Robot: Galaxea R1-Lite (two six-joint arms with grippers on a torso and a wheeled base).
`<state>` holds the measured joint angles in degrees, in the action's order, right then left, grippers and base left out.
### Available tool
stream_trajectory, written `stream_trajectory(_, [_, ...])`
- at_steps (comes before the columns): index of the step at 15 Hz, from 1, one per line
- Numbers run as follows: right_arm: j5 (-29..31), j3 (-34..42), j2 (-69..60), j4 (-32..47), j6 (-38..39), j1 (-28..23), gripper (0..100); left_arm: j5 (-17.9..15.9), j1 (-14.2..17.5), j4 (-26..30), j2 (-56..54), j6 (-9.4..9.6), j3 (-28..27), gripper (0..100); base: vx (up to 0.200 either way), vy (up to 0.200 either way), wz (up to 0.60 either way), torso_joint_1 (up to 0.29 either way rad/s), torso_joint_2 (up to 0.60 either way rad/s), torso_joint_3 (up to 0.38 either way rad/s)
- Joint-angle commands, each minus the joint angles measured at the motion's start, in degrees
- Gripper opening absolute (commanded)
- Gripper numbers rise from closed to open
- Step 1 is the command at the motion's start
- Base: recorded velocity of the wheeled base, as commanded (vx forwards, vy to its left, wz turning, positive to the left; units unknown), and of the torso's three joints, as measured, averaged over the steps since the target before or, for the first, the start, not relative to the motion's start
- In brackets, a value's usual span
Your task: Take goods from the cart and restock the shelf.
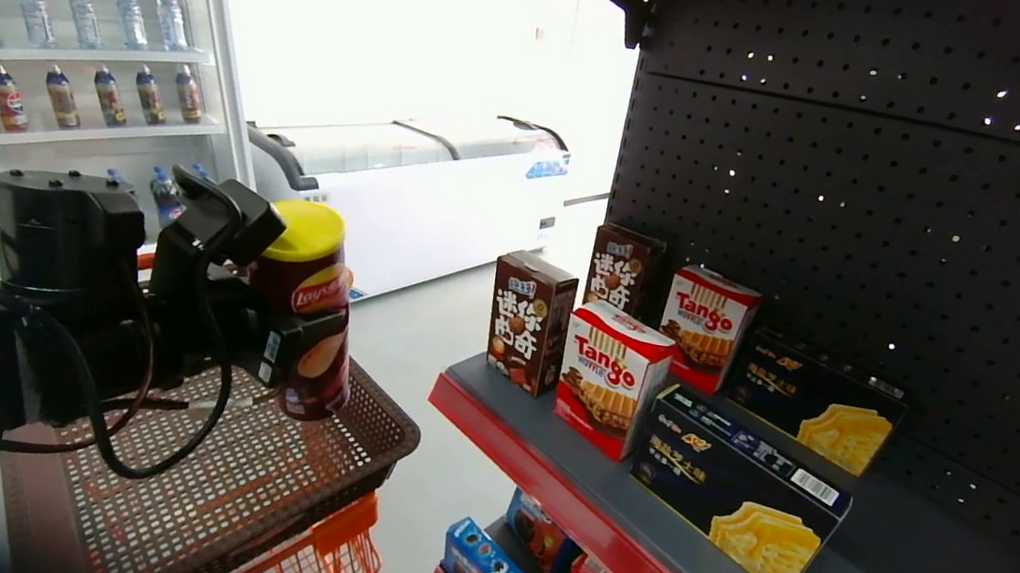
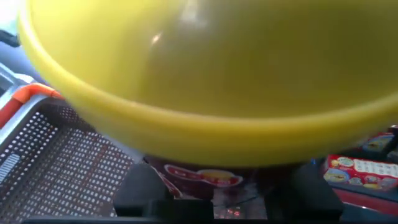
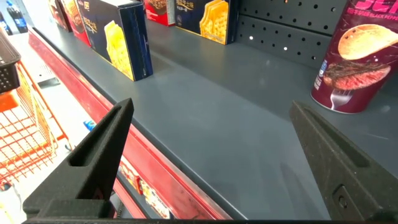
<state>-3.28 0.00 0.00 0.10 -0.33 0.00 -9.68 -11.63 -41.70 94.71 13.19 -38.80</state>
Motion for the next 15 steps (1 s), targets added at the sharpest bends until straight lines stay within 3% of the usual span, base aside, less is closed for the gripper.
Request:
stream_trajectory(1, [-0.06,0.00,0.00,-0.01,-0.02,0.00,100,-0.08,-1.82,3.47,-5.06,-1.06,-0.40,0,0.000,0.000,0.00,0.000,0.00,0.000])
stream_trajectory(6, [-0.06,0.00,0.00,-0.01,-0.02,0.00,100,-0.08,-3.22,11.12,-11.39,-1.50,-0.48,0,0.000,0.000,0.00,0.000,0.00,0.000])
stream_trajectory(10, [-0.06,0.00,0.00,-0.01,-0.02,0.00,100,-0.34,-5.25,21.31,-18.16,-2.03,-0.40,0,0.000,0.000,0.00,0.000,0.00,0.000])
stream_trajectory(15, [-0.06,0.00,0.00,-0.01,-0.02,0.00,100,-7.11,-5.33,23.51,-19.74,-2.12,-1.54,0,0.000,0.000,0.00,0.000,0.00,0.000])
